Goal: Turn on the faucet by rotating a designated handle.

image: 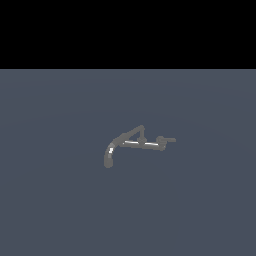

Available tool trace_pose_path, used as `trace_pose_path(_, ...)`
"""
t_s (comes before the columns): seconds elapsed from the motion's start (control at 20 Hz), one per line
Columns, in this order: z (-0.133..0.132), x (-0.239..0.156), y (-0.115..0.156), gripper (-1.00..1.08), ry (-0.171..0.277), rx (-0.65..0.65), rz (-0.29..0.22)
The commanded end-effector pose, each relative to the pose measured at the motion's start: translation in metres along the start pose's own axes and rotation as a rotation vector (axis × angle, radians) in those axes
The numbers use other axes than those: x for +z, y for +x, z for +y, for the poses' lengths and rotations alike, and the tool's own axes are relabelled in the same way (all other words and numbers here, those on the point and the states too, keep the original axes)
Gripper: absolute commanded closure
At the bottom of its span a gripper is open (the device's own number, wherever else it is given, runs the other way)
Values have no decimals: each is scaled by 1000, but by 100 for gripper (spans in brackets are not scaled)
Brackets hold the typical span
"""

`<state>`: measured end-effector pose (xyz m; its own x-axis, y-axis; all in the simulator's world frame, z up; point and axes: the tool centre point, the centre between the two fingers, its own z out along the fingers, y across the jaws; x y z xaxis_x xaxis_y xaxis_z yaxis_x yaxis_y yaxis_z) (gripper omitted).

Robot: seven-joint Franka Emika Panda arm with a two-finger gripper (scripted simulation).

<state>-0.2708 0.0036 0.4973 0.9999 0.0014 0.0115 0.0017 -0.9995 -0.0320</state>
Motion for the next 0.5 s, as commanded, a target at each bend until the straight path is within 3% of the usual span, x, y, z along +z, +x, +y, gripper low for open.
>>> trace_pose_path(0.0, 0, 0, 0, 108, 0, 0, 0)
trace_pose_path(0.45, -4, 13, 10, 108, -1, 54, 1)
